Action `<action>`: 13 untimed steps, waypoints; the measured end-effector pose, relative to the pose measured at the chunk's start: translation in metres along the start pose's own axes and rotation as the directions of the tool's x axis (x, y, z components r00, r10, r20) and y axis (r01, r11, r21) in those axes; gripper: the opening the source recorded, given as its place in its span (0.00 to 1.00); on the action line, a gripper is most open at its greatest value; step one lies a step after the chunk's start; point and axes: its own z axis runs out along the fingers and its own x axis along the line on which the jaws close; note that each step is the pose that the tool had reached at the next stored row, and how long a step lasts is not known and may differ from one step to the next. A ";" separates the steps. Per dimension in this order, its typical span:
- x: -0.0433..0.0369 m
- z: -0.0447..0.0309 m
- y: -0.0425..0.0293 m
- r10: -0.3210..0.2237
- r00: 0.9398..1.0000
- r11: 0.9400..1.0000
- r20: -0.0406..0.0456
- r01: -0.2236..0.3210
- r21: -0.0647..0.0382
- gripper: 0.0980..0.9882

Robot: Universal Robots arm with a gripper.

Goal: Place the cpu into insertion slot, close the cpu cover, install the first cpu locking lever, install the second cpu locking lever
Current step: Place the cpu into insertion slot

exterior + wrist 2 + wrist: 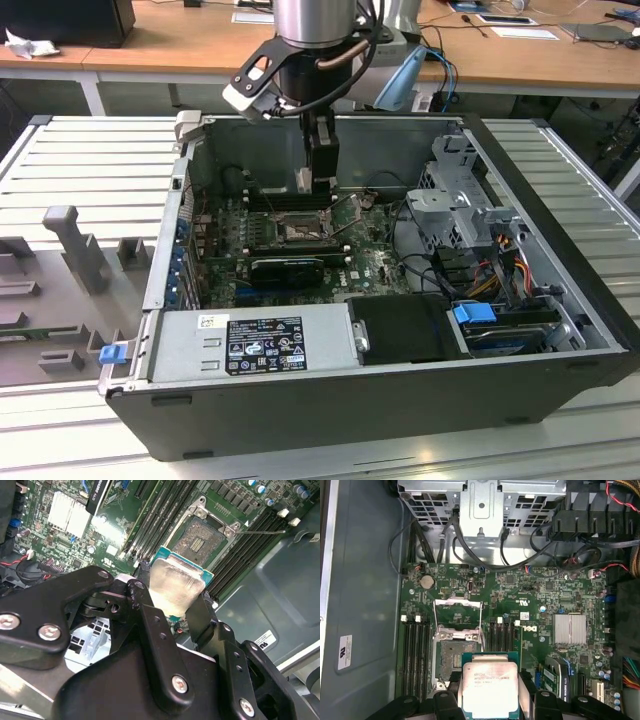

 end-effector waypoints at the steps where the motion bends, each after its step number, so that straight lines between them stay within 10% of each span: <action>1: 0.0000 0.0005 0.0000 0.001 1.000 1.000 0.000 -0.001 0.000 0.49; 13: -0.0001 0.0076 -0.0007 0.012 1.000 1.000 0.001 -0.012 0.000 0.49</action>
